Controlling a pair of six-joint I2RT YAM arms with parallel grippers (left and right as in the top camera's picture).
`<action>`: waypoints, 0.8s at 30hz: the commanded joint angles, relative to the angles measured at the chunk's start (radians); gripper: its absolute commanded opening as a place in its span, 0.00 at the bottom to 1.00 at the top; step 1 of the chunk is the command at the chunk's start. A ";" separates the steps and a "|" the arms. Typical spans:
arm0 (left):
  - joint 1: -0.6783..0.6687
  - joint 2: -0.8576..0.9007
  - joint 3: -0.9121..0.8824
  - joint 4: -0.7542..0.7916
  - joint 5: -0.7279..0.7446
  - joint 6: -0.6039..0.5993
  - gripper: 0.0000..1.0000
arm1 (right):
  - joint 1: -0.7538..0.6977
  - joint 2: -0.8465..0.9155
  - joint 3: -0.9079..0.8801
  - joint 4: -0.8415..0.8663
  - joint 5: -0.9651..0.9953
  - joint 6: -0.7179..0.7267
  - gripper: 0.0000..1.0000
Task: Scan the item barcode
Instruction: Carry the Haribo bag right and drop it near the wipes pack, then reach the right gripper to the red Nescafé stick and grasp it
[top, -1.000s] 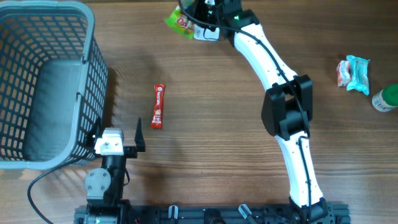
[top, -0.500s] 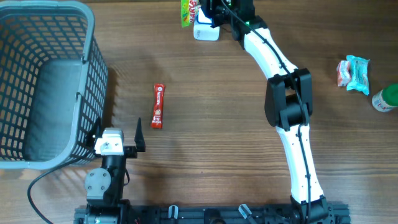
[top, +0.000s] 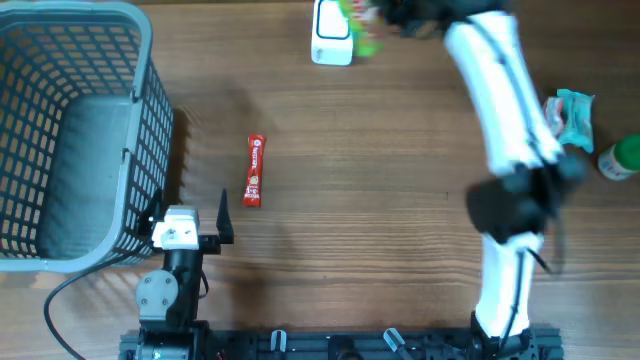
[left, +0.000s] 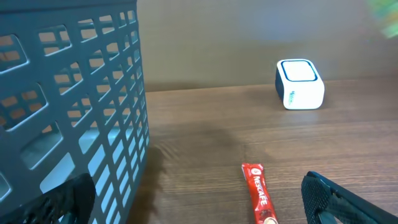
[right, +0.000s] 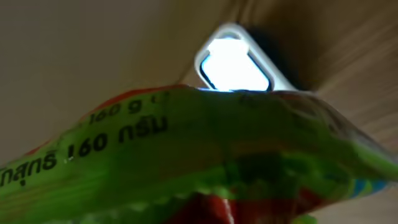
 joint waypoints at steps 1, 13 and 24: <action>-0.002 -0.006 -0.005 0.001 -0.003 -0.006 1.00 | -0.117 -0.106 0.030 -0.227 0.267 -0.393 0.05; -0.002 -0.006 -0.005 0.001 -0.003 -0.006 1.00 | -0.483 0.237 -0.137 -0.138 0.244 -0.876 0.05; -0.002 -0.006 -0.005 0.001 -0.003 -0.006 1.00 | -0.693 0.193 -0.060 -0.163 0.163 -0.875 0.99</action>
